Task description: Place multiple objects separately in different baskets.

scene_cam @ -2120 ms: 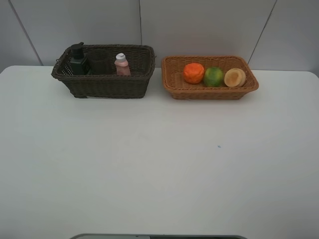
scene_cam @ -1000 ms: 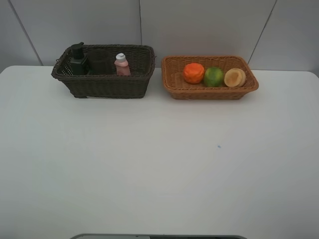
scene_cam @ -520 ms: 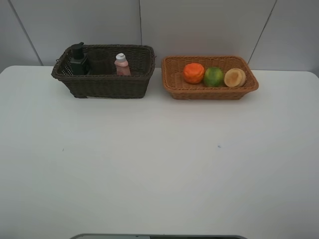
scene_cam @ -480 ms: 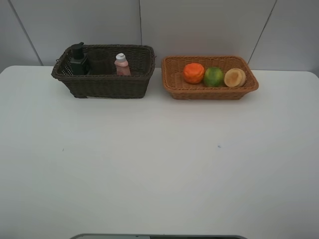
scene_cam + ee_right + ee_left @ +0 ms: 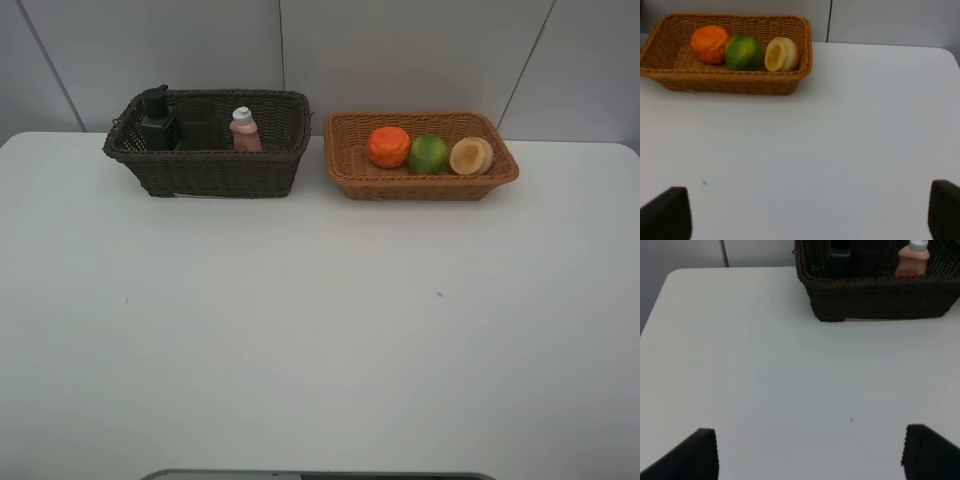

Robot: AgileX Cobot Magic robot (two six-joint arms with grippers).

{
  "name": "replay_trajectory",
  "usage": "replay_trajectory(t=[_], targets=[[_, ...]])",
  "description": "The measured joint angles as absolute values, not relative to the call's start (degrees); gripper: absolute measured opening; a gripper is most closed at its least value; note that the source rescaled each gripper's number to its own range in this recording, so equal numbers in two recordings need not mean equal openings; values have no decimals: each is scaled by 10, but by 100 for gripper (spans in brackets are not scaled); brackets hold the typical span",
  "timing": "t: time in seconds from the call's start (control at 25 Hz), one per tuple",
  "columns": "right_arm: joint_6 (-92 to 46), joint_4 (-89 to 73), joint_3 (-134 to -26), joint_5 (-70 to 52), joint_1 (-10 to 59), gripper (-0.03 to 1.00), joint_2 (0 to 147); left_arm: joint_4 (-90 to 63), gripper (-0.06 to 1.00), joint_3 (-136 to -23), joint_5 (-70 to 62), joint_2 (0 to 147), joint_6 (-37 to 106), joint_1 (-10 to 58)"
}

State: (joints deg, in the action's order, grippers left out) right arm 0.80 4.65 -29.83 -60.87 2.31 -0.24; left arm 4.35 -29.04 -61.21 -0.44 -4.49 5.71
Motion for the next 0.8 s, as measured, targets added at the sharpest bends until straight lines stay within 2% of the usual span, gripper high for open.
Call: replay_trajectory(t=[0.8], targets=[[8,47,-298,-609,23,100,-2,44,95,-290,-612,-4,-43,57]])
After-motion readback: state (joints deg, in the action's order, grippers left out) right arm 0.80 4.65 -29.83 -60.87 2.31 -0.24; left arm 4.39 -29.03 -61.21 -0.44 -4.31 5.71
